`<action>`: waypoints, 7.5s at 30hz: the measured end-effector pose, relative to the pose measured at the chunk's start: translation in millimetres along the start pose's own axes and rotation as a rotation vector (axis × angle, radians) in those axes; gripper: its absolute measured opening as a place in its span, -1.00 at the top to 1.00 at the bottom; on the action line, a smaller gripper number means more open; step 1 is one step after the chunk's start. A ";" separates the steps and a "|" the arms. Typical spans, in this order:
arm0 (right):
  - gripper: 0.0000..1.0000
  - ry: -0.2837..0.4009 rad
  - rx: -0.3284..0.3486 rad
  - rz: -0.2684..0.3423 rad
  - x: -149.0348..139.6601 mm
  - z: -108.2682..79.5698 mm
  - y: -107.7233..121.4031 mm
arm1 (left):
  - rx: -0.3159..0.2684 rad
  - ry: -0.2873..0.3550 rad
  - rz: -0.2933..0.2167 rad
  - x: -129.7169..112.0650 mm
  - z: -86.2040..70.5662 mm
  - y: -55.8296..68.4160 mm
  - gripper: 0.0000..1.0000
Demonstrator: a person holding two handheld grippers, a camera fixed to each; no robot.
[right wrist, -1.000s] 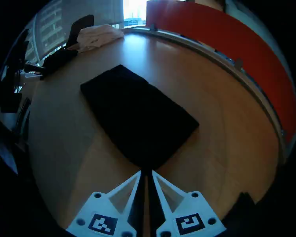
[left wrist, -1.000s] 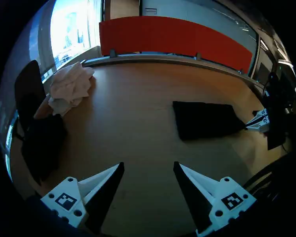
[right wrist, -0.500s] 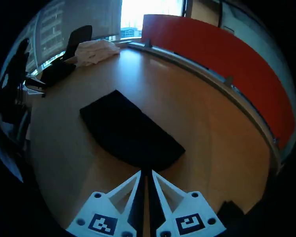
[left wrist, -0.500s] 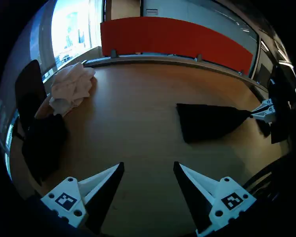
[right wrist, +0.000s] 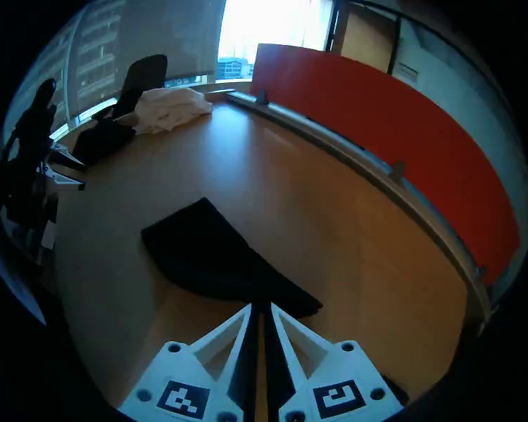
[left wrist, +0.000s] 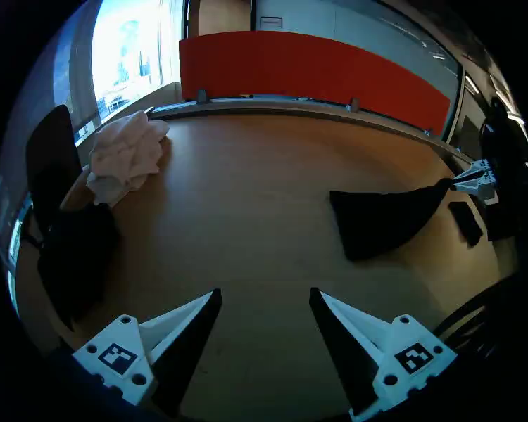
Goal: Fold towel
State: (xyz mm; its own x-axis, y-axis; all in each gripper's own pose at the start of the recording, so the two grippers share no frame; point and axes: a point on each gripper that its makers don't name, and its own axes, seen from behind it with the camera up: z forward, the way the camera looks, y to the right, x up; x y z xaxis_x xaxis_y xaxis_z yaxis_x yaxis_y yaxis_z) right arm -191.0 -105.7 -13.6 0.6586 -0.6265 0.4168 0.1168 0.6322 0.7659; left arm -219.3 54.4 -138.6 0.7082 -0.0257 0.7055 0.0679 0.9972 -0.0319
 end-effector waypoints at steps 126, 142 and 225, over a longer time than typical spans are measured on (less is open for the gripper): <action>0.93 -0.114 0.148 0.044 -33.6 88.6 -123.8 | 0.005 0.039 -0.010 0.0 -22.9 -17.6 -0.85; 0.93 0.124 0.079 0.009 101.1 45.7 -78.2 | -0.015 0.086 0.011 18.7 -24.7 -15.7 -0.85; -0.30 -0.108 0.008 0.010 -74.9 48.2 61.0 | 0.015 0.047 0.033 11.9 -32.3 0.9 -0.85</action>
State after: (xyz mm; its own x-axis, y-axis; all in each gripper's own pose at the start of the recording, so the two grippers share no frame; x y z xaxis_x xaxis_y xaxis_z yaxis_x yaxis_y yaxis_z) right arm -269.0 -42.3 25.6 0.5754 -0.6662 0.4744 0.1045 0.6352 0.7653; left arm -188.1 52.7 -153.1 0.7422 0.0046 0.6702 0.0333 0.9985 -0.0438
